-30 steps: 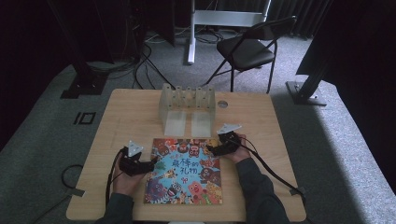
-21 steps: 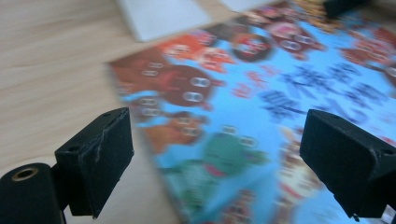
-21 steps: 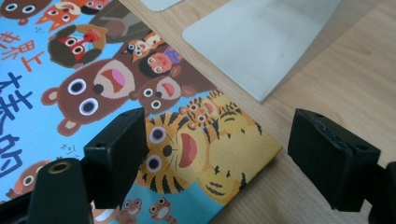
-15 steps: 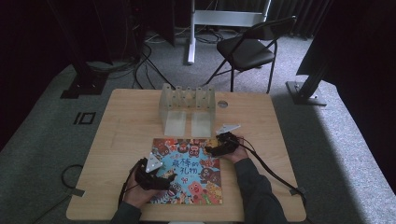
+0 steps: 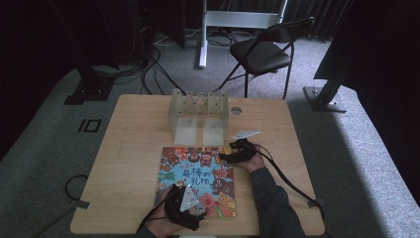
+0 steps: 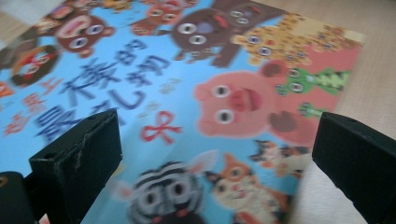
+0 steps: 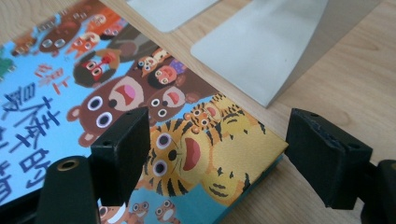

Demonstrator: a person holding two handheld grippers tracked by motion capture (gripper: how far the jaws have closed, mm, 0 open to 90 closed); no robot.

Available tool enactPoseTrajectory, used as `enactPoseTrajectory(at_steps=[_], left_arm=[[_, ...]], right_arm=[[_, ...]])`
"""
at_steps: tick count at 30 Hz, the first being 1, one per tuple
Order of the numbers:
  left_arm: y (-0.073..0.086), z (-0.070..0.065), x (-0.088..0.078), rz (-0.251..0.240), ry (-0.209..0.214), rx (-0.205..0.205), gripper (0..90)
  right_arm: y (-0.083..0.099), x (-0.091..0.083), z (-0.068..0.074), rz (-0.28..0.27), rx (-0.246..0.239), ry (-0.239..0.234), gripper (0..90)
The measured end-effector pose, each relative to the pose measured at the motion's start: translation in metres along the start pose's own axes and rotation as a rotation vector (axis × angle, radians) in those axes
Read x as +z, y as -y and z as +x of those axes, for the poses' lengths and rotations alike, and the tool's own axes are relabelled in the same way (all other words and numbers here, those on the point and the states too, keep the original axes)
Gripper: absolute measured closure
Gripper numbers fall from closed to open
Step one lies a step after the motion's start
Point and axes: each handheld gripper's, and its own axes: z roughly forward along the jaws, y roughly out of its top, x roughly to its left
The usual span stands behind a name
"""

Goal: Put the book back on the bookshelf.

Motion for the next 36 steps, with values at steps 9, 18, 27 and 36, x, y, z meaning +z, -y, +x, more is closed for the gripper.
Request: enactPoseTrajectory(at_steps=[9, 18, 27, 36], left_arm=[[-0.005, -0.015, 0.005, 0.033, -0.041, 0.066, 1.5], [-0.008, -0.017, 0.0, -0.034, -0.16, 0.089, 2.7], [-0.011, -0.013, -0.009, -0.081, -0.154, 0.067, 4.3], [-0.016, -0.007, -0.019, -0.122, -0.145, 0.042, 4.1]], right_arm=[[-0.013, -0.02, 0.004, -0.081, 0.028, -0.042, 22.4], [-0.024, -0.031, 0.007, -0.119, 0.036, -0.053, 25.6], [-0.029, -0.029, 0.017, -0.063, 0.07, -0.071, 30.0], [-0.041, -0.041, 0.031, -0.094, 0.072, -0.137, 44.3]])
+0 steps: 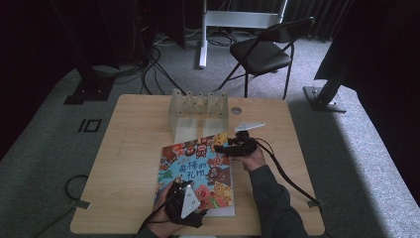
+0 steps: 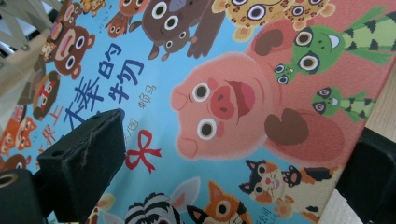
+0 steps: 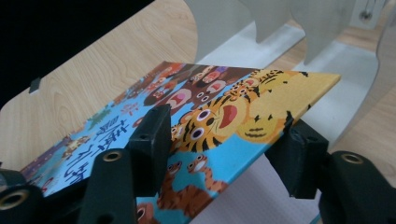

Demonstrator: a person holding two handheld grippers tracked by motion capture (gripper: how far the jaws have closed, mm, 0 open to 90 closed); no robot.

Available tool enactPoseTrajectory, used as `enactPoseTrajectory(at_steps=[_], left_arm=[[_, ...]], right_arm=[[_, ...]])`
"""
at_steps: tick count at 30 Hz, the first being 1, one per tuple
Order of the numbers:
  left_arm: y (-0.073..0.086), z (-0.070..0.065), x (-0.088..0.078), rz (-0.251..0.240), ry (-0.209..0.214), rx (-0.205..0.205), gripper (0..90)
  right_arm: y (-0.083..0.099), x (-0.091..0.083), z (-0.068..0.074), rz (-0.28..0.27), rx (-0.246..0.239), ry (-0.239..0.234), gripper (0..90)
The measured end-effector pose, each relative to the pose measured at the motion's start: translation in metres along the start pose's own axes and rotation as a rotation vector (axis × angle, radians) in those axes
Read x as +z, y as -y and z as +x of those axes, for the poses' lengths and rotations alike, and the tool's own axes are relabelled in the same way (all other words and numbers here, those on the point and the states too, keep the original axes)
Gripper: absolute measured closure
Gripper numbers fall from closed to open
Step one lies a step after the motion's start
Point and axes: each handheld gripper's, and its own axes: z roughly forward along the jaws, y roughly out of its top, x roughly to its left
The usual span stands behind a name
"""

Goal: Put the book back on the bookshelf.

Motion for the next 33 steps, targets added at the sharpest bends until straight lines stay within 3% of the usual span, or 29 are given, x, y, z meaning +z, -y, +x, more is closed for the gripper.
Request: enactPoseTrajectory(at_steps=[11, 19, 26, 33], left_arm=[[-0.002, 0.007, -0.008, -0.026, 0.033, -0.045, 5.1], [-0.005, 0.009, -0.021, -0.054, 0.07, -0.049, 5.2], [-0.004, 0.012, -0.029, -0.073, 0.082, -0.038, 5.2], [-0.002, 0.021, -0.039, -0.095, 0.063, -0.073, 5.4]], right_arm=[[-0.014, -0.006, 0.007, -0.02, 0.005, -0.026, 53.6], [-0.017, -0.007, 0.008, -0.014, 0.004, -0.026, 55.1], [-0.021, -0.008, 0.009, -0.015, 0.011, -0.033, 56.4], [-0.021, -0.008, 0.009, -0.002, 0.015, -0.027, 56.6]])
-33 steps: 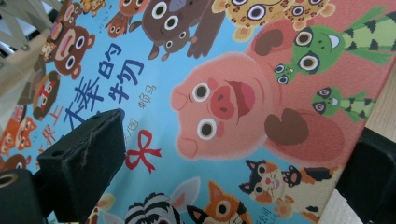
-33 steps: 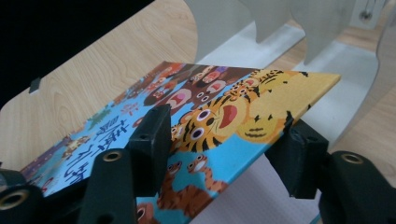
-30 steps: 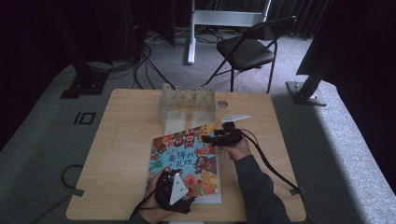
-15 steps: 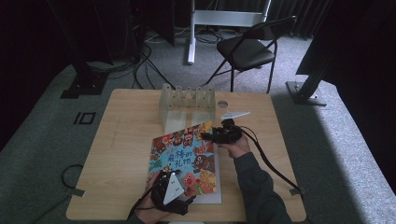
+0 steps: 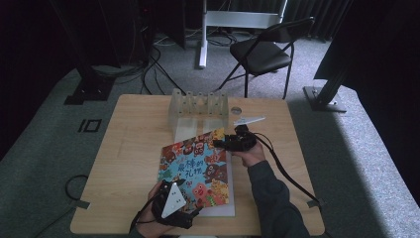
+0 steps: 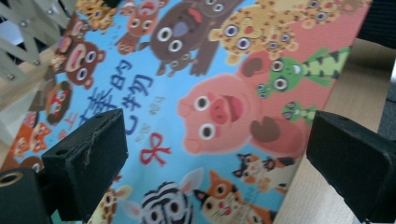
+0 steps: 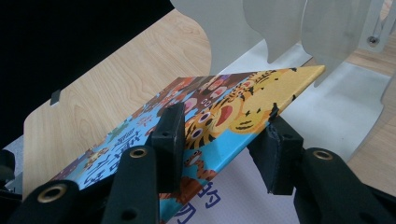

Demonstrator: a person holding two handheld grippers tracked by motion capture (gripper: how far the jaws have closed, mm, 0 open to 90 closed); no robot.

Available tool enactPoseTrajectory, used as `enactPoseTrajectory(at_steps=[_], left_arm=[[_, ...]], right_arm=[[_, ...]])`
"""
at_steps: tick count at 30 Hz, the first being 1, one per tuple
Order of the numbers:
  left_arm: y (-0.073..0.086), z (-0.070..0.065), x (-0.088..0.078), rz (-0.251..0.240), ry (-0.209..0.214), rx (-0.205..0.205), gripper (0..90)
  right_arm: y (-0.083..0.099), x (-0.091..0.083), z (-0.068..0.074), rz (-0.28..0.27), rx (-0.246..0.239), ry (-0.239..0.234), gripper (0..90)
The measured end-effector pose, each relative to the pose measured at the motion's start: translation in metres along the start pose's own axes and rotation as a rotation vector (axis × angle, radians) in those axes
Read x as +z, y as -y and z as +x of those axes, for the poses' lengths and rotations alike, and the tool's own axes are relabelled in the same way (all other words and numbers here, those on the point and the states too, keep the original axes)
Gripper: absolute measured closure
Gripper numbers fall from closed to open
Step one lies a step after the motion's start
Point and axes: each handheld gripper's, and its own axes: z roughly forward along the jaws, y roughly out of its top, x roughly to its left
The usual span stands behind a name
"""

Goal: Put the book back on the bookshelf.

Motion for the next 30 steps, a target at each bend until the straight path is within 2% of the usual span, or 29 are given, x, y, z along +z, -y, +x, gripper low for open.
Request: enactPoseTrajectory(at_steps=[7, 12, 13, 14, 19, 30], left_arm=[[0.005, 0.018, -0.005, 0.008, -0.049, -0.039, 5.7], [0.015, 0.036, -0.006, 0.026, -0.081, -0.098, 5.8], [0.015, 0.036, -0.006, 0.026, -0.081, -0.098, 5.8], [0.019, 0.043, -0.007, 0.031, -0.092, -0.122, 5.8], [0.029, 0.06, -0.008, 0.046, -0.107, -0.176, 5.8], [0.039, 0.073, -0.007, 0.057, -0.13, -0.219, 6.2]], right_arm=[[-0.003, -0.001, -0.001, -0.005, 0.024, -0.021, 59.9], [-0.005, -0.001, -0.002, 0.001, 0.029, -0.03, 60.8], [-0.005, -0.001, -0.002, 0.001, 0.029, -0.03, 60.8], [-0.005, -0.001, -0.002, 0.003, 0.033, -0.032, 61.1], [-0.006, -0.001, -0.003, 0.008, 0.036, -0.043, 61.8], [-0.008, -0.003, 0.001, -0.007, 0.04, -0.037, 64.2]])
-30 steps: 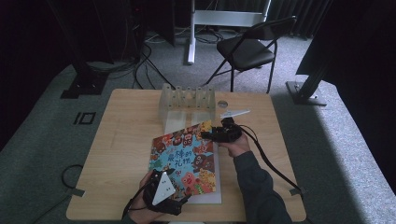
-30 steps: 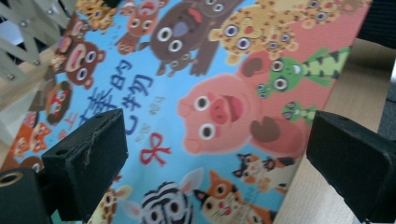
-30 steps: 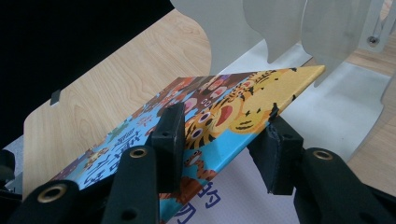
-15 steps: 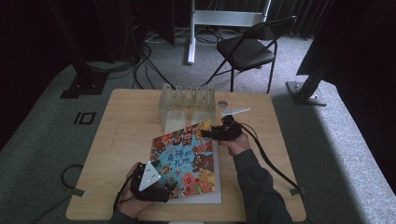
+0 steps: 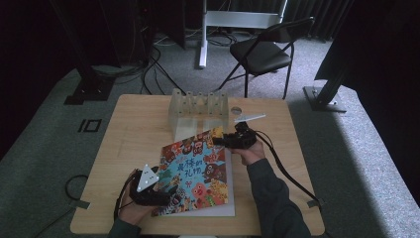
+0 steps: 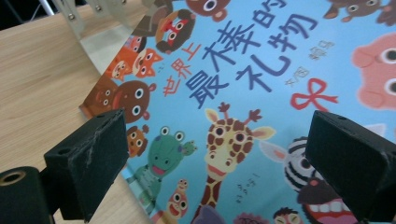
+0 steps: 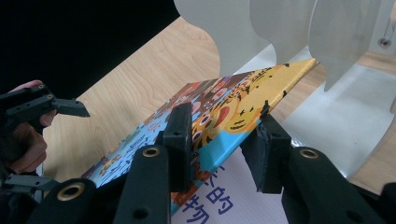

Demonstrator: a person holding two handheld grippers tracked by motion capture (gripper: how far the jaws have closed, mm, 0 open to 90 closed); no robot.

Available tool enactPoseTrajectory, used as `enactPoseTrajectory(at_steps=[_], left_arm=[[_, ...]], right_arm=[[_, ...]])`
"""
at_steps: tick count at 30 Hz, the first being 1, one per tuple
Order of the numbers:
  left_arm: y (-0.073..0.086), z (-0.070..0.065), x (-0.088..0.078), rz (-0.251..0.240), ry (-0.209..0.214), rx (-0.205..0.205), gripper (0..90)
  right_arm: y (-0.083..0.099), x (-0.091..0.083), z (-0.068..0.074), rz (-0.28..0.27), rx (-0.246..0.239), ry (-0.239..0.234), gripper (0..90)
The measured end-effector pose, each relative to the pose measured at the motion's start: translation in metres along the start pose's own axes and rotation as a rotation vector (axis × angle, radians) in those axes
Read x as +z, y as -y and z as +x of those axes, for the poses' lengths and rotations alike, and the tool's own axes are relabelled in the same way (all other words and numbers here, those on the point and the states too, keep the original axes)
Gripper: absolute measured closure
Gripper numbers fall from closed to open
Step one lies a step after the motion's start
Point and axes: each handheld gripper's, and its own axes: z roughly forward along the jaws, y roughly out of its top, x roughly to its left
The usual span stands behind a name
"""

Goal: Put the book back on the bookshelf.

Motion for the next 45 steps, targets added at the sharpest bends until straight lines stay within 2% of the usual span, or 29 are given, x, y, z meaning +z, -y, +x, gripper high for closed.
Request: enactPoseTrajectory(at_steps=[15, 27, 37, 42, 43, 44, 45], left_arm=[[0.004, 0.014, -0.003, 0.0, -0.021, -0.038, 6.3], [0.006, 0.025, -0.006, -0.008, -0.012, -0.074, 6.3], [0.004, 0.035, -0.005, -0.032, 0.039, -0.108, 6.3], [0.002, 0.044, -0.001, -0.05, 0.091, -0.13, 6.3], [0.002, 0.044, -0.001, -0.05, 0.091, -0.13, 6.2], [0.001, 0.049, 0.002, -0.058, 0.126, -0.146, 6.2], [0.0, 0.051, 0.004, -0.06, 0.135, -0.153, 6.3]], right_arm=[[0.0, -0.013, 0.017, -0.06, -0.014, 0.018, 67.8], [0.0, -0.038, 0.032, -0.161, -0.029, 0.004, 73.9], [0.003, -0.053, 0.039, -0.224, -0.041, -0.014, 77.0], [0.003, -0.059, 0.043, -0.256, -0.047, -0.026, 78.3], [0.003, -0.059, 0.043, -0.256, -0.047, -0.026, 78.3], [0.003, -0.061, 0.043, -0.257, -0.05, -0.03, 78.5], [0.003, -0.062, 0.044, -0.265, -0.057, -0.038, 78.7]])
